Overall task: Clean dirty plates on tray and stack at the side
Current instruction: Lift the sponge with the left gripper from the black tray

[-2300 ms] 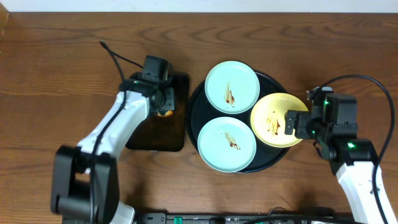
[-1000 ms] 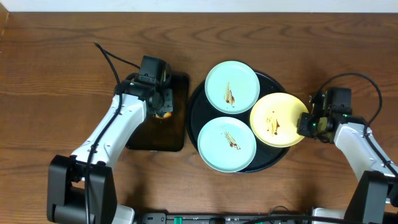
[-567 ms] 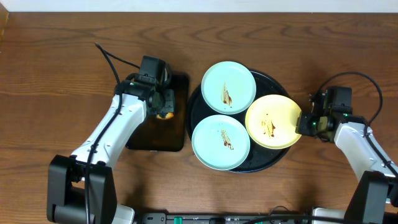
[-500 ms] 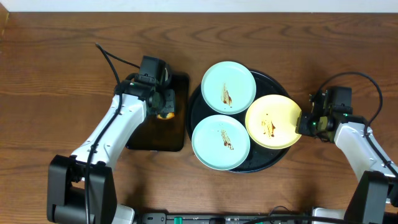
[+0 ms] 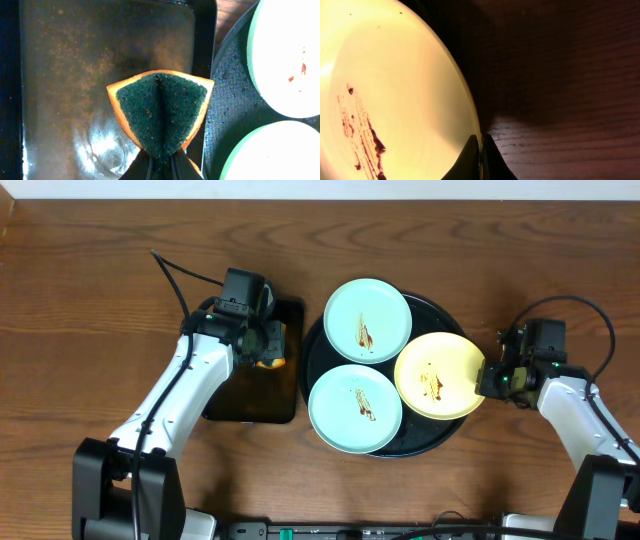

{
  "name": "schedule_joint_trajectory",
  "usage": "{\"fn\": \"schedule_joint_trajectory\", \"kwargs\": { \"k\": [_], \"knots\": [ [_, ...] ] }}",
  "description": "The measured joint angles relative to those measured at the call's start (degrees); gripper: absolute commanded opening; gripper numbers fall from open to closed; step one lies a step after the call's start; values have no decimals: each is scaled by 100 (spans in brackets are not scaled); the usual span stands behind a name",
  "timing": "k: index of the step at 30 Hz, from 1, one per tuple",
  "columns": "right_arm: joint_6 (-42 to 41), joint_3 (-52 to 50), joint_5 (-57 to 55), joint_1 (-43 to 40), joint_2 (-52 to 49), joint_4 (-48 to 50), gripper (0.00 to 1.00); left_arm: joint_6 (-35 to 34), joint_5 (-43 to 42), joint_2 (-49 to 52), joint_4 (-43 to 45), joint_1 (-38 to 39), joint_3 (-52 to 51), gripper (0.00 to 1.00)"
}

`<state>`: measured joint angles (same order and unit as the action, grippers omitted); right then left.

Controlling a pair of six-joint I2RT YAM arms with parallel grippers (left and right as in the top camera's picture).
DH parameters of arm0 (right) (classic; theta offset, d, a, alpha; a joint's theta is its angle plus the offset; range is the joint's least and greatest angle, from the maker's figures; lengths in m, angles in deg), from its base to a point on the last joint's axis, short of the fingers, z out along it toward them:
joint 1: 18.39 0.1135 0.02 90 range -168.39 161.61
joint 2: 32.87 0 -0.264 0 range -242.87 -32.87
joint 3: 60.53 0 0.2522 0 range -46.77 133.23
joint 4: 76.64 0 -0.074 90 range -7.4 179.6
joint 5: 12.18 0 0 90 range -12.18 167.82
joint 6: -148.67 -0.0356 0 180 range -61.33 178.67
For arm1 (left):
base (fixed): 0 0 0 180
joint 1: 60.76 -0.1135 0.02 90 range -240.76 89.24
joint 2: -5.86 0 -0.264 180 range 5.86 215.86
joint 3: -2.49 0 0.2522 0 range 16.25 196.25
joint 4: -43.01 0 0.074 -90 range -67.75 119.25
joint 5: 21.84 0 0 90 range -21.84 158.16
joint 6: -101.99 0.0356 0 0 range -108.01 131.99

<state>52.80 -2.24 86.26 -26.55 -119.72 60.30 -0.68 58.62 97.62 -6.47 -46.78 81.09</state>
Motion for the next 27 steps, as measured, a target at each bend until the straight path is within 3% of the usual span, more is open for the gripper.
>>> {"fn": "schedule_joint_trajectory", "kwargs": {
  "k": [13,27],
  "knots": [
    [0,7,15,0,0,-52,1,374,-81,-107,1067,0,0,7],
    [0,13,17,0,0,-85,1,417,769,-1123,1434,0,0,7]
  ]
}}
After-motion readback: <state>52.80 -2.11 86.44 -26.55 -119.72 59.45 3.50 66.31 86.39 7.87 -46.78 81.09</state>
